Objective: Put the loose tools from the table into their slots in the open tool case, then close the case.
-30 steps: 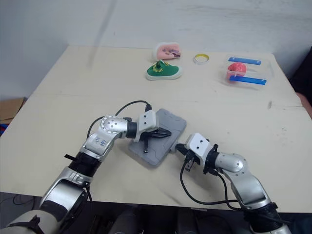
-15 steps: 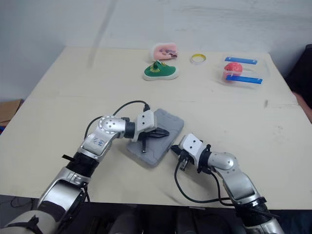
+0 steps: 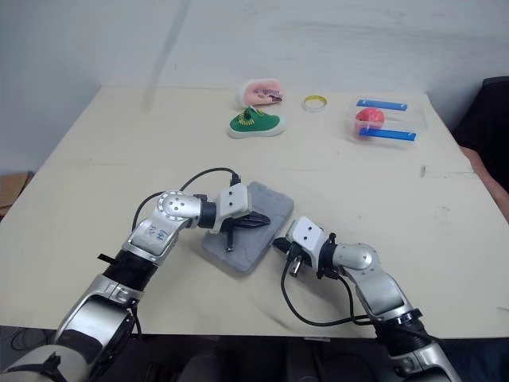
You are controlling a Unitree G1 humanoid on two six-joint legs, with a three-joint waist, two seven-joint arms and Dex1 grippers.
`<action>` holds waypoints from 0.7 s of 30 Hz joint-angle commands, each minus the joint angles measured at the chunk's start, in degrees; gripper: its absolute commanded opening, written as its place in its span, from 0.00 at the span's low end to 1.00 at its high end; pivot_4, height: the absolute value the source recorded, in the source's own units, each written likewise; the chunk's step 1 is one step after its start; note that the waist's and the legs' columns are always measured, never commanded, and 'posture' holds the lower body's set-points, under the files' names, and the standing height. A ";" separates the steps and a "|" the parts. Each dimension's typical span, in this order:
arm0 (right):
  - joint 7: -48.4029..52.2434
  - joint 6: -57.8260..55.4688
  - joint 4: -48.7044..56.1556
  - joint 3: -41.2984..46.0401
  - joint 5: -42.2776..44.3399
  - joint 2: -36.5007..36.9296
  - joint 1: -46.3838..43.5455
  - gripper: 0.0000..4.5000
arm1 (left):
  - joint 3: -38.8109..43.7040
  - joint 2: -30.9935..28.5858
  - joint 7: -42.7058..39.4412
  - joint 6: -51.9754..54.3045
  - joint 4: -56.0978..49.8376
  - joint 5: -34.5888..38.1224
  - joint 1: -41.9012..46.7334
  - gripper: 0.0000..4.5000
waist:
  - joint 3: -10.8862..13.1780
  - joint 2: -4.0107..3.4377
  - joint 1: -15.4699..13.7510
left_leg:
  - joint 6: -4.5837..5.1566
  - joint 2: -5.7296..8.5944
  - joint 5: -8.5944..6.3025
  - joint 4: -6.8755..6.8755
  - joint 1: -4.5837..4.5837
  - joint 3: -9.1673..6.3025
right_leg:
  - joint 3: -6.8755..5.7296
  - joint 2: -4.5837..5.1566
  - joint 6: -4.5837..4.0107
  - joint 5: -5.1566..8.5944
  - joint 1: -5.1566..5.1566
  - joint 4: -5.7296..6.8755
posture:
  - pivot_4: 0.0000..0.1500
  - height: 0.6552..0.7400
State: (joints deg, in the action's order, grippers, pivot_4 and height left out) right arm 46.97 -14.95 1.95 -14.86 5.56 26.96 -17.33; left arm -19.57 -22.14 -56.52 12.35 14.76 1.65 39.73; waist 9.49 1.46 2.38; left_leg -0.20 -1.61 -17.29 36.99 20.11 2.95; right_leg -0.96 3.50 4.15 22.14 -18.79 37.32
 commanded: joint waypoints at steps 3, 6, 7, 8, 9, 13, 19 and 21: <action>-0.58 0.89 -0.60 -0.23 -0.96 -1.28 -2.38 0.02 | -4.36 0.08 -1.40 2.62 3.87 -2.88 -4.05 0.00 | -0.02 0.00 0.34 | -0.02 -0.02 -0.02 -0.02 -0.06 -0.04 | -0.03 0.00 -0.05 0.01 0.10 -0.02 | 1.00 1.00; 0.71 0.27 1.16 0.54 -0.41 0.33 -2.25 0.02 | -2.95 0.55 -0.76 1.67 3.29 -1.94 -4.40 0.00 | -0.03 -0.02 0.39 | -0.03 -0.02 -0.03 -0.01 -0.05 -0.06 | -0.03 0.00 -0.06 0.01 0.09 -0.05 | 1.00 1.00; 1.10 0.18 1.58 0.96 -0.17 1.02 -2.02 0.02 | -2.41 0.66 -0.72 1.18 3.09 -1.63 -4.58 0.00 | -0.03 -0.03 0.33 | -0.03 -0.02 -0.03 -0.02 -0.03 -0.08 | -0.05 0.01 -0.06 0.01 0.09 -0.09 | 1.00 1.00; 2.26 0.21 2.89 2.08 0.45 2.82 -1.33 0.02 | -0.78 0.63 -0.37 -0.28 2.72 -0.70 -4.84 0.00 | -0.03 -0.06 0.25 | -0.03 -0.02 -0.04 -0.03 -0.01 -0.09 | -0.07 0.01 -0.06 0.00 0.08 -0.13 | 1.00 1.00; 3.09 0.22 3.86 2.89 0.94 4.17 -0.82 0.02 | 0.44 0.62 -0.11 -1.38 2.46 -0.02 -5.03 0.00 | 0.02 -0.16 0.13 | -0.02 -0.02 -0.05 -0.04 0.02 -0.11 | -0.09 0.01 -0.06 0.00 0.08 -0.19 | 1.00 1.00; 7.71 1.28 9.34 8.88 5.59 11.03 3.48 0.02 | 8.60 -0.25 -2.29 -8.35 -0.85 7.34 -6.06 0.00 | 0.13 -0.35 -0.78 | 0.02 -0.01 -0.14 -0.07 0.38 -0.11 | -0.15 0.03 -0.05 -0.01 -0.18 -0.47 | 1.00 1.00; 12.36 2.84 14.16 17.93 12.12 17.07 11.09 0.02 | 17.57 -3.49 -3.04 -9.23 -4.97 14.76 -7.92 0.00 | 0.77 -0.48 -0.88 | -0.22 -0.02 0.06 0.07 1.28 -0.12 | -0.25 -0.01 -0.01 -0.02 -0.95 -0.51 | 1.00 1.00; 16.44 7.57 13.43 22.85 15.04 18.82 14.29 0.02 | 20.59 -6.54 -4.19 -8.18 -6.30 16.94 -9.77 0.00 | 0.90 -0.46 -0.85 | -0.19 -0.01 0.05 0.07 1.34 -0.12 | -0.26 -0.01 0.00 -0.02 -0.98 -0.53 | 1.00 1.00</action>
State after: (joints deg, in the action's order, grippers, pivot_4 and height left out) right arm 60.29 -11.17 13.89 3.21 17.32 44.43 -4.08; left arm -2.02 -26.96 -59.77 3.55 11.41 15.97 30.71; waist 10.40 0.99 1.53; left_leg -0.37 -1.62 -17.25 37.05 21.44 2.83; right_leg -1.23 3.50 4.16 22.12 -19.74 36.75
